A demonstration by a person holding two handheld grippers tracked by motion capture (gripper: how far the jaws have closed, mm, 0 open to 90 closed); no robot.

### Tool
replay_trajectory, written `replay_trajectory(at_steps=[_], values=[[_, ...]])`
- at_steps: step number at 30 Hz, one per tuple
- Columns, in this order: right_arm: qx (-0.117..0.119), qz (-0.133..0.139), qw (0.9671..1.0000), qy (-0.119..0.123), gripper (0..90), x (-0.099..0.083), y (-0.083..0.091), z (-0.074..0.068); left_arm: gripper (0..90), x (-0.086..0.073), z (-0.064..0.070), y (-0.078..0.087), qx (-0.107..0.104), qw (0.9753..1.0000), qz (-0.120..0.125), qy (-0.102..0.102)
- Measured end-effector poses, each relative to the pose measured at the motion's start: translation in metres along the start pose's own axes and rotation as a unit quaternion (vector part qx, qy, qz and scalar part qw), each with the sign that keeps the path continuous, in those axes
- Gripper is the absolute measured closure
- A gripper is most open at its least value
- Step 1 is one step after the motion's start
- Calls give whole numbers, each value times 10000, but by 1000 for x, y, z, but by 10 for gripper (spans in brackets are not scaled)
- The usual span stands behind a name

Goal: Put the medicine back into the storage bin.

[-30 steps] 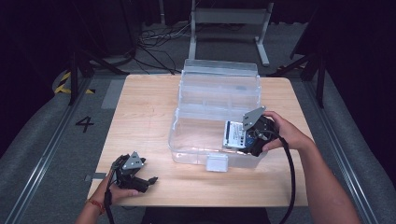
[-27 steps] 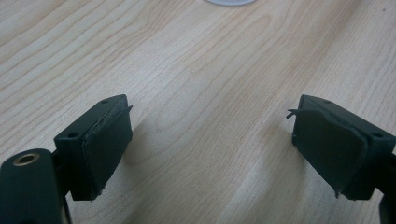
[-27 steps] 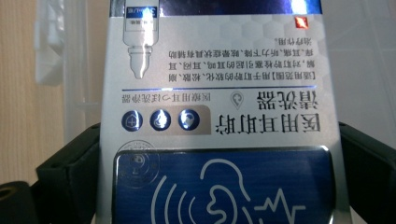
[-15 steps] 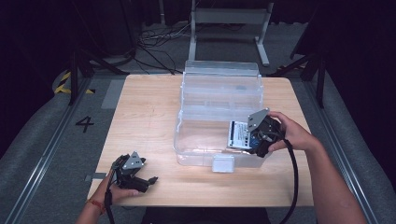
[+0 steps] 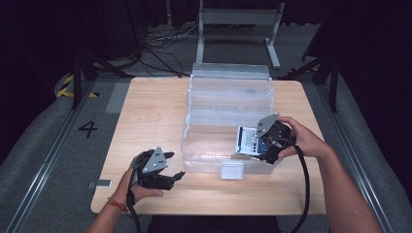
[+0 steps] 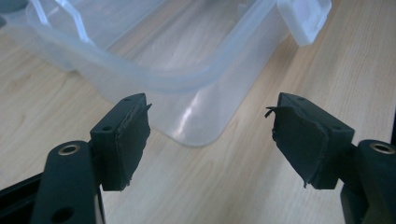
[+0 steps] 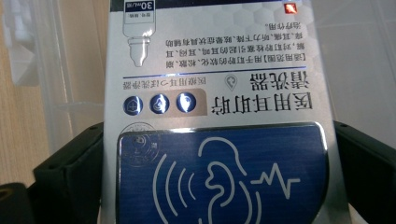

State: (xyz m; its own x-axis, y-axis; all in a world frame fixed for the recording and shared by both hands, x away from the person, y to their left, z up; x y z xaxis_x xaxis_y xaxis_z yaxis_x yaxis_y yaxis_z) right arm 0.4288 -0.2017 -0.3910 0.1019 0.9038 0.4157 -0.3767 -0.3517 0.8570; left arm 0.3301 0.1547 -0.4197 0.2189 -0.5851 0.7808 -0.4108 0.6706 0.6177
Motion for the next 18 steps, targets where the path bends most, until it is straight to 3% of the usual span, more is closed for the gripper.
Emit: replay_trajectory(at_steps=[2,5,11,15,18], values=[[22,18,10000,-13,36,0,-1,0,283,8,0,-4,77,9999,1,-151],[42,-28,10000,-49,37,0,-2,0,277,21,1,-11,-70,9997,134,-205],[24,-91,9999,-99,39,1,-5,-1,322,28,0,-35,-129,9987,-253,-434],[-2,-44,9999,-112,40,0,-4,-1,447,27,-3,-39,-30,9982,-304,-508],[-31,20,9999,-142,40,-2,-3,-1,496,29,-6,-39,-279,9977,-327,-525]])
Point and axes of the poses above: each handheld gripper's, and its own axes: y roughly backward along the jaws, x roughly out of its top, z roughly to its right, the point moved 2 cm from there along -y, roughly forward along the jaws, and after that the axes turned 5 degrees about -x, right-handed, at the moved point
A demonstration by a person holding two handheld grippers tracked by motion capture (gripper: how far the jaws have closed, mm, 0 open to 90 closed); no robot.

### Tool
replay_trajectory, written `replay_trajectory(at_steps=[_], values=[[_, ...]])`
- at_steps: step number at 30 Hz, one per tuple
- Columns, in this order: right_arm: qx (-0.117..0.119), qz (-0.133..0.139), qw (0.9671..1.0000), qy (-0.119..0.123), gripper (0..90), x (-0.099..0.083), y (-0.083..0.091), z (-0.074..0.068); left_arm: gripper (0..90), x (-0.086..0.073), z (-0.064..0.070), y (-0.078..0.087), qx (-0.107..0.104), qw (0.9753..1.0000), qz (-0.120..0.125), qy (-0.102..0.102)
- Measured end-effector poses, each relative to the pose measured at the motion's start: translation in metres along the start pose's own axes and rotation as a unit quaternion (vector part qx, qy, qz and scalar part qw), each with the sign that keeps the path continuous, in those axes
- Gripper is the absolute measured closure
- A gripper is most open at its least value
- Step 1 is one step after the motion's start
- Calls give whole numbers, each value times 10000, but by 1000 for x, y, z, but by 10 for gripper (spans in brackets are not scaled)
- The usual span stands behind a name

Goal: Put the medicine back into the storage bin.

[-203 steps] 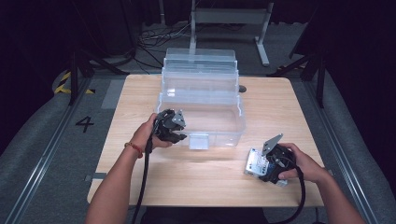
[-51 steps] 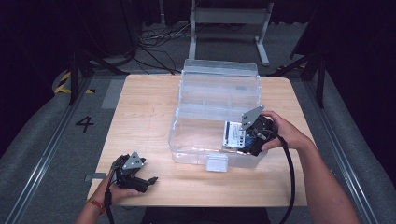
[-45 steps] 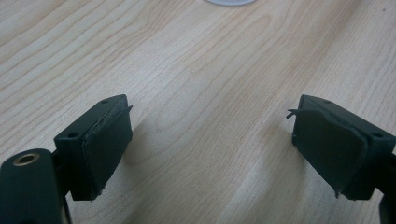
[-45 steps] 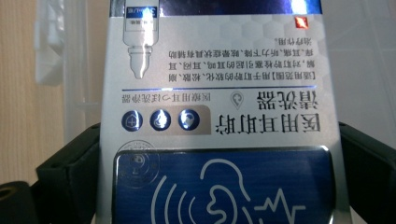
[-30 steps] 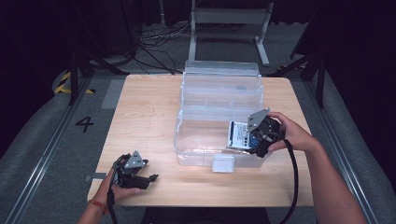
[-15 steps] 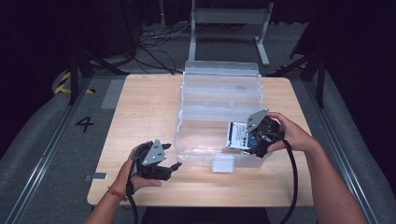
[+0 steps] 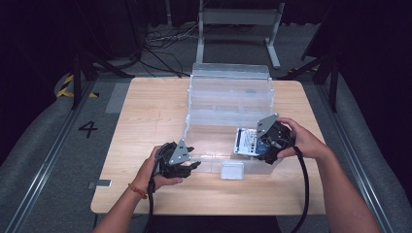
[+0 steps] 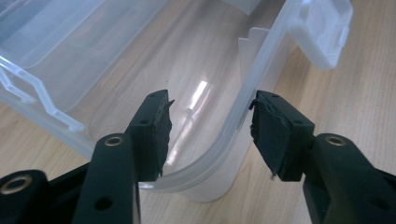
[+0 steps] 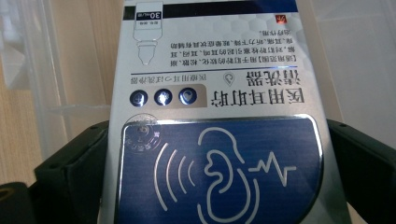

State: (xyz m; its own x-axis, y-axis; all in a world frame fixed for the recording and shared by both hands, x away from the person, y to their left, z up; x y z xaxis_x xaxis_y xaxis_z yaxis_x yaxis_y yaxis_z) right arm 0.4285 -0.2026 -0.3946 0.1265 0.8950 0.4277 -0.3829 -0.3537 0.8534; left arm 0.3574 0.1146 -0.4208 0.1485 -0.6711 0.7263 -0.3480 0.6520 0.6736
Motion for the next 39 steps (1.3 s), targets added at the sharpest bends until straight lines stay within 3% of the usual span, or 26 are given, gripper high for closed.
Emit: replay_trajectory(at_steps=[2,4,7,12,15,18,19,21,22,23,25,28,30,33,39], values=[[-14,54,10000,-49,39,-2,3,0,563,0,0,-4,-177,9998,-88,3],[-27,87,9999,-84,38,-5,6,1,589,2,4,-8,82,9996,-207,-191],[-81,69,9999,-74,40,-11,13,3,631,3,4,-8,-36,9997,-152,-190],[-81,171,9998,-115,43,-18,23,4,621,2,3,-7,-98,9999,-89,-103],[-109,359,9991,-172,52,-24,34,3,511,1,-1,-4,-123,9999,49,98],[-181,438,9987,-185,56,-26,39,3,509,1,-2,2,-67,9998,160,132],[-245,623,9974,-246,214,-28,47,2,513,1,-3,6,-112,9995,247,163],[-282,752,9964,-279,216,-29,52,2,509,1,-3,9,-110,9994,263,184],[-433,862,9948,-332,154,-30,57,3,505,1,-3,10,-72,9995,243,179],[-520,876,9940,-393,180,-31,61,4,495,1,-3,11,-36,9995,256,171],[-636,863,9929,-514,229,-35,64,5,474,0,-3,14,-29,9995,261,194],[-796,601,9922,-746,280,-41,60,8,467,-1,-2,19,19,9995,246,175],[-1031,360,9905,-841,301,-45,55,10,446,-3,-1,23,32,9995,238,218],[-1099,364,9886,-960,304,-47,50,13,409,-7,1,32,38,9992,266,292],[-1341,185,9858,-990,293,-45,37,14,386,-17,6,45,167,9988,241,404]])
Point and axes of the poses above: each handheld gripper's, and its own axes: y roughly backward along the jaws, x roughly out of its top, z roughly to its right, the point moved 2 cm from there along -y, roughly forward along the jaws, and after that the axes turned 5 degrees about -x, right-handed, at the moved point
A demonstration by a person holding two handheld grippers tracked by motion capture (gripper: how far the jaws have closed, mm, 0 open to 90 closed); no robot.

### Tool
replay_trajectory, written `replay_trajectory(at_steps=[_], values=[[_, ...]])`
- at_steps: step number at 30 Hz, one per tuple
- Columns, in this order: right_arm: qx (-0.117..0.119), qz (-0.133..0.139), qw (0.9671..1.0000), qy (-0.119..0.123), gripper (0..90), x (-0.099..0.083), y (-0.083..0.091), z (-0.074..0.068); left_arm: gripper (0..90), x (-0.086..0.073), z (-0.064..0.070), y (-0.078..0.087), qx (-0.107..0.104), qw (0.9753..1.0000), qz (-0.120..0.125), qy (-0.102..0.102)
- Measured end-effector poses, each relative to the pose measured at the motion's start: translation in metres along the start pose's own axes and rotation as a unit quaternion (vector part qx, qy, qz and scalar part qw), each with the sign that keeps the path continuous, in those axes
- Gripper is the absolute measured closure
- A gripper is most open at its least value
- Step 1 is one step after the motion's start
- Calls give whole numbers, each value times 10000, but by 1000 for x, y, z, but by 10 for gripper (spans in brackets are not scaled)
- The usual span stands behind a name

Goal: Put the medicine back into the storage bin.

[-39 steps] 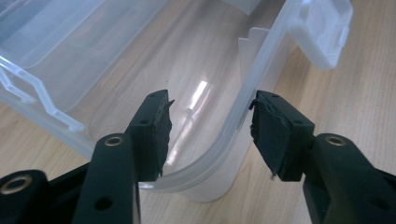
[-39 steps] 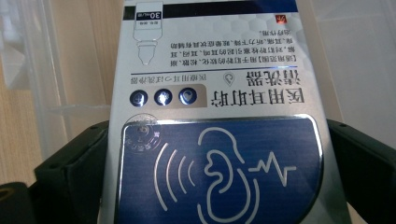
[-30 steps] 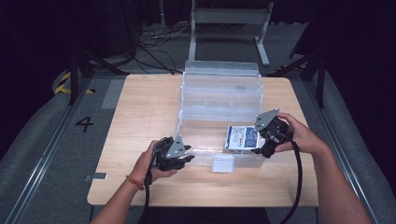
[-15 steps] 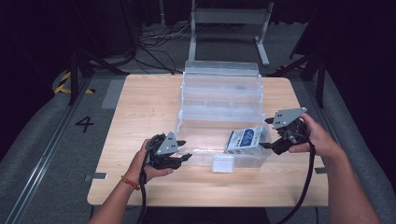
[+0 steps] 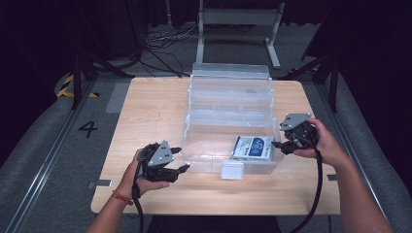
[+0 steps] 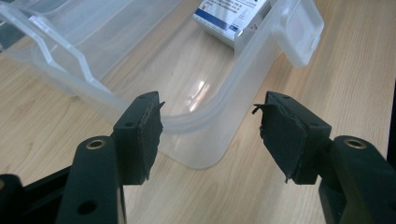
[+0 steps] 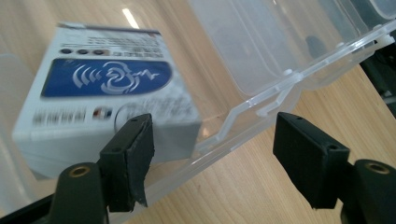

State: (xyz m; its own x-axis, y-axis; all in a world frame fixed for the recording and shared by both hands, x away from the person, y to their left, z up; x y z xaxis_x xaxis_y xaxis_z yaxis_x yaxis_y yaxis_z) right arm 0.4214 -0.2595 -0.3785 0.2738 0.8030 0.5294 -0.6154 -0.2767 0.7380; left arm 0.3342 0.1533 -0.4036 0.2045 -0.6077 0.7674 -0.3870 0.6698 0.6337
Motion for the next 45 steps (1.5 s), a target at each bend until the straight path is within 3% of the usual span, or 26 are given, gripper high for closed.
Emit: replay_trajectory(at_steps=[3,8,13,20,24,35,39,45], values=[[-89,-64,9999,25,293,2,-5,-3,357,-6,0,3,13,9999,-35,126],[46,158,9998,-73,296,7,-6,-2,347,-11,0,5,43,9998,-28,204],[94,390,9985,-384,340,15,-6,12,355,-2,1,3,-28,9998,103,173],[107,593,9968,-521,350,39,-5,36,382,14,3,-7,-152,9999,52,-62],[313,753,9947,-632,340,54,-10,46,391,18,2,-16,-248,9997,-6,-77],[166,642,9967,-466,353,91,-30,68,478,21,-6,-35,-516,9984,-221,-77],[229,579,9969,-479,349,101,-37,73,518,20,-7,-40,-667,9973,-308,-79],[353,398,9980,-337,356,108,-51,73,531,21,-8,-44,-707,9967,-391,-127]])
Point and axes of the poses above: each handheld gripper's, and its own axes: y roughly backward along the jaws, x roughly out of its top, z roughly to its right, the point moved 2 cm from there along -y, roughly forward along the jaws, and after that the axes turned 5 degrees about -x, right-handed, at the moved point
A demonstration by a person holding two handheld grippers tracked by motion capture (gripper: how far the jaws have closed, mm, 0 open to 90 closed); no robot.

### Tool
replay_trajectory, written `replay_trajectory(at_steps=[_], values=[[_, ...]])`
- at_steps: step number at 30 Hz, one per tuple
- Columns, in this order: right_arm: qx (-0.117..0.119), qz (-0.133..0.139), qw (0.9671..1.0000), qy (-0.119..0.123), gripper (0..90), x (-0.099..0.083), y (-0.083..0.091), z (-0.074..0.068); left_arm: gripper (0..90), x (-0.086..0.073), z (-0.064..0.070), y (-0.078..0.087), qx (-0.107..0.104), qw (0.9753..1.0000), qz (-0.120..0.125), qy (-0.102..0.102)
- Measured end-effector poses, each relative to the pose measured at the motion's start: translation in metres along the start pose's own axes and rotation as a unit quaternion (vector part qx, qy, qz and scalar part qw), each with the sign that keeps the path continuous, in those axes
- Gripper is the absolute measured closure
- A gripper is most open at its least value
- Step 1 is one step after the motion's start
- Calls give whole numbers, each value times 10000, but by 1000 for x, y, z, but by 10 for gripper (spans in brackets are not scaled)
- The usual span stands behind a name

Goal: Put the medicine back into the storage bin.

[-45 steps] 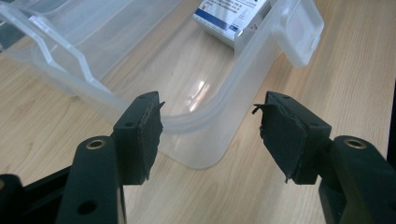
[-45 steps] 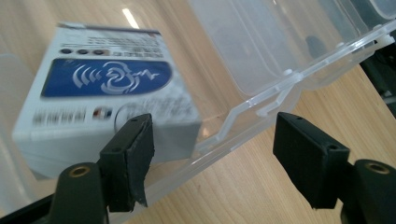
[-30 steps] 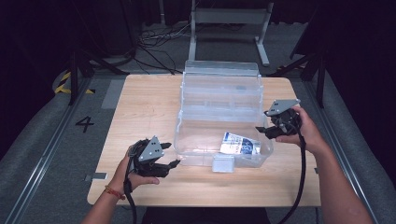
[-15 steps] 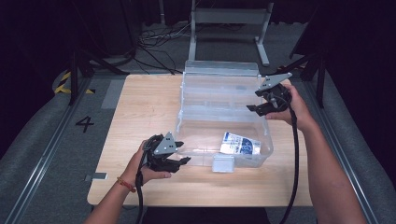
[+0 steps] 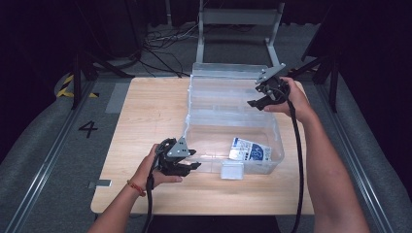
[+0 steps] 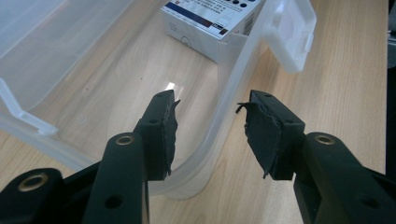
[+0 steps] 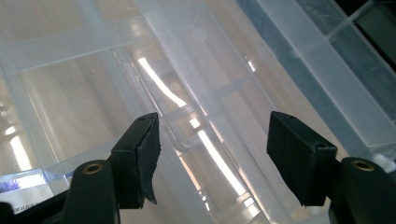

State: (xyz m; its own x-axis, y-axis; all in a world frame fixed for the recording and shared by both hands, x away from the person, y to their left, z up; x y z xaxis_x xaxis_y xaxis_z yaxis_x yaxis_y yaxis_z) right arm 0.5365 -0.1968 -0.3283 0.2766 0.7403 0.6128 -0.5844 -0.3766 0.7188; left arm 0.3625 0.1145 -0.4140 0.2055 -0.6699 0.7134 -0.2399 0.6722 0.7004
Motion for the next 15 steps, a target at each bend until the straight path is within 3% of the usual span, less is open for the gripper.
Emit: replay_trajectory(at_steps=[8,12,14,15], values=[[107,-223,9997,36,445,2,-16,4,612,2,-4,-8,-27,9996,-285,-23],[288,-148,9994,117,602,5,-15,6,665,5,-3,-11,-125,9993,-341,-129],[192,-210,9993,242,709,7,-17,6,700,7,-2,-14,-133,9989,-399,-221],[163,-240,9991,321,721,8,-17,7,708,8,-2,-16,-125,9987,-450,-225]])
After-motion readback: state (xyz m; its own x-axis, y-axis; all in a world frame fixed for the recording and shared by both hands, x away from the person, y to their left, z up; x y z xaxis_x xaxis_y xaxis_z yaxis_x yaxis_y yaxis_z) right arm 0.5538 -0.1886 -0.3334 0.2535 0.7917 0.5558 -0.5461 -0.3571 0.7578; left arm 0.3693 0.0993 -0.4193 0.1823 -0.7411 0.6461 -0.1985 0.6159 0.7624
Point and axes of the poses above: each handheld gripper's, and its own axes: y roughly backward along the jaws, x roughly out of its top, z roughly to its right, the point moved 2 cm from there along -y, roughly forward along the jaws, and after that the axes turned 5 degrees about -x, right-handed, at the moved point
